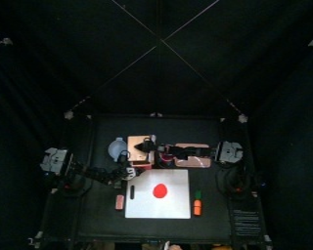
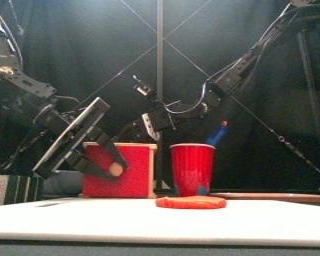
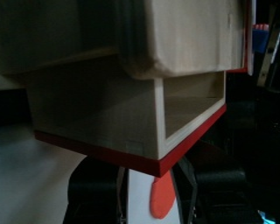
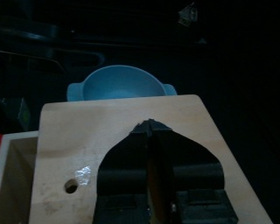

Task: Get the cutter from the drawer then cut the dough then place the extra dough in the bowl
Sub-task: Open the drawer

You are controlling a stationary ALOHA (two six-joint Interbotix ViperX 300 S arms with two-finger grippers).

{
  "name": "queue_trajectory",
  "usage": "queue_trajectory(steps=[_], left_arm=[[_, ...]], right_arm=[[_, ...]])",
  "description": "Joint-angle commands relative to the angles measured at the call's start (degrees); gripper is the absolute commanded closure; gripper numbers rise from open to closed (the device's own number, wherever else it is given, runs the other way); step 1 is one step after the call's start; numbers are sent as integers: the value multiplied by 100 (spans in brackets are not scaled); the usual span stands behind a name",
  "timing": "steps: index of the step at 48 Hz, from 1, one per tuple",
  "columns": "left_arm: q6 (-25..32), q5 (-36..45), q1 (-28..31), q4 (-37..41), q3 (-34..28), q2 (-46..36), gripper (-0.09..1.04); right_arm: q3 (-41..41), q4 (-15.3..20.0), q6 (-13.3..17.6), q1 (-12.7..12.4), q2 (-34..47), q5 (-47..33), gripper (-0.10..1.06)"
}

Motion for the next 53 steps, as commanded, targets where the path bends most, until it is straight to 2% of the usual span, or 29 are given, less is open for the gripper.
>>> queue_trajectory(steps=[1, 25, 53], left_arm=[[0, 132, -246, 18, -62, -9, 39], [44, 360, -483, 44, -360, -18, 39], [9, 650, -650, 35, -378, 44, 38]], right_arm=[[-35, -9, -26, -114, 9, 114, 101], [-220, -9, -44, -158, 229, 325, 101], [-220, -35, -44, -158, 237, 343, 101]])
